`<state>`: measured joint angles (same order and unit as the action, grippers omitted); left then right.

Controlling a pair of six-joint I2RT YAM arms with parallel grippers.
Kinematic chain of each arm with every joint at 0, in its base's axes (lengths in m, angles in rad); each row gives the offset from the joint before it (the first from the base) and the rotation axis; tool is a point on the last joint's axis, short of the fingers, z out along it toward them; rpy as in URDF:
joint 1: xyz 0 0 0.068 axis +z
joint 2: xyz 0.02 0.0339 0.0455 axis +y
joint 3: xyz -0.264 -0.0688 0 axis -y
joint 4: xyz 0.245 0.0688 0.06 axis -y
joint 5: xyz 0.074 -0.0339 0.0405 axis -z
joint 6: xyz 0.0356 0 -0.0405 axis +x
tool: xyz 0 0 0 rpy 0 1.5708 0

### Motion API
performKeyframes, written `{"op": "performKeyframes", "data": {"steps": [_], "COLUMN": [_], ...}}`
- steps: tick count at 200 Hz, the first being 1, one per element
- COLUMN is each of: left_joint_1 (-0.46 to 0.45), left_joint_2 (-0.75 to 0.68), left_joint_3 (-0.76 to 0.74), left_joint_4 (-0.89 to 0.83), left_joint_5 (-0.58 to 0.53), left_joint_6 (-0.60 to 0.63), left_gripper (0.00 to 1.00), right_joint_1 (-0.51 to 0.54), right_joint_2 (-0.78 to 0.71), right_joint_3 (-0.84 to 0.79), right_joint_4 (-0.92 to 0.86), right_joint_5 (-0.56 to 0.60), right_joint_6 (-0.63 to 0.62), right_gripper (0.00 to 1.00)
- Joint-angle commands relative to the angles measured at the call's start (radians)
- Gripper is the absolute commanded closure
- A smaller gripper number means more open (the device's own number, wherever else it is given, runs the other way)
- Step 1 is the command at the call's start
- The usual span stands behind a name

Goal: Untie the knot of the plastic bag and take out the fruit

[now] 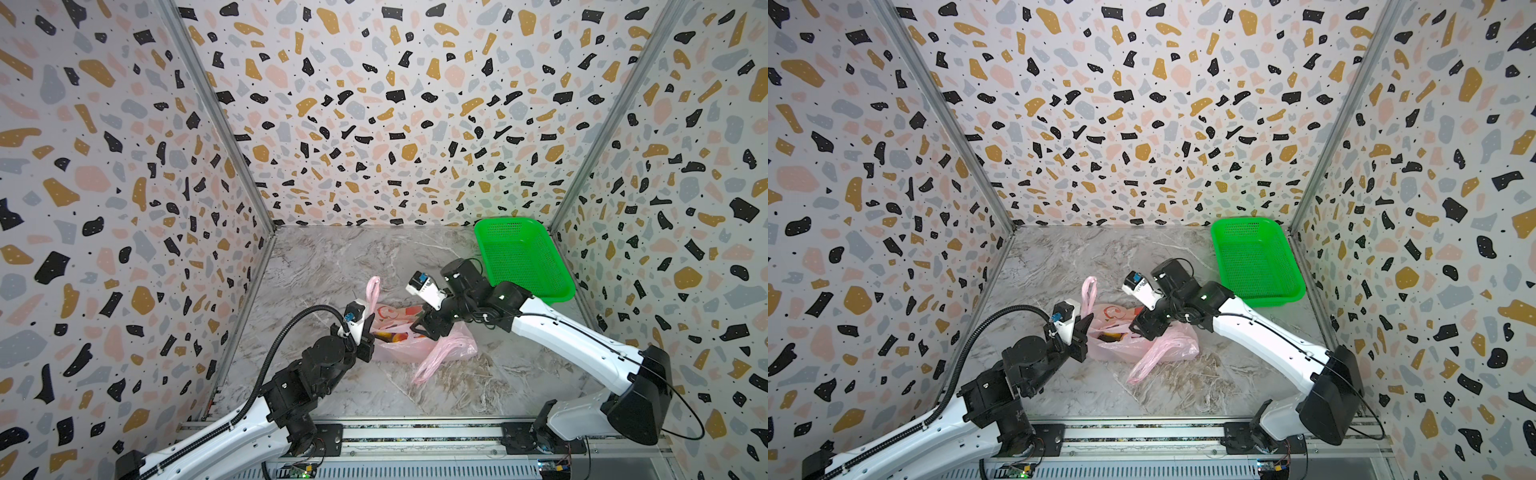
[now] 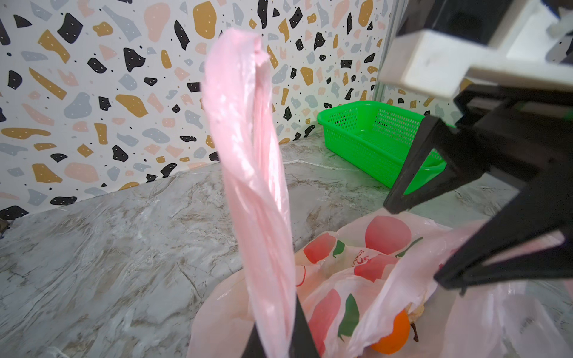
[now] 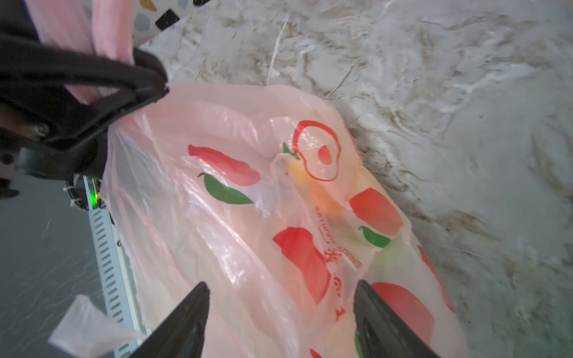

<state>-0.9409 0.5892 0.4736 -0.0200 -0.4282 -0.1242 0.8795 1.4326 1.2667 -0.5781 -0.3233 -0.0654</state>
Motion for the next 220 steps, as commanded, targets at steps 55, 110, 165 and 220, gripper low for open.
{"op": "performKeyframes", "data": {"steps": [55, 110, 165, 220], "left_joint_1": [-0.027, -0.035, -0.036, -0.036], "left_joint_2": [-0.016, -0.026, -0.048, -0.053], "left_joint_3": [-0.018, -0.026, -0.025, -0.012], "left_joint_4": [0.070, 0.077, 0.061, 0.034], "left_joint_5": [-0.012, -0.020, -0.037, -0.031], "left_joint_6": [-0.001, -0.009, -0.005, -0.012], "left_gripper": [0.92, 0.92, 0.89, 0.61], "right_joint_1": [0.065, 0.068, 0.068, 0.052], "right_joint_2": [0.017, 0.056, 0.097, 0.034], "right_joint_3": [-0.008, -0.067, -0.095, -0.144], "right_joint_4": [0.090, 0.222, 0.248, 0.354], "right_joint_5": [0.046, 0.035, 0.016, 0.191], "right_joint_6": [-0.116, -0.105, -0.100, 0.006], "right_gripper": [0.24, 0.38, 0.71, 1.00]}}
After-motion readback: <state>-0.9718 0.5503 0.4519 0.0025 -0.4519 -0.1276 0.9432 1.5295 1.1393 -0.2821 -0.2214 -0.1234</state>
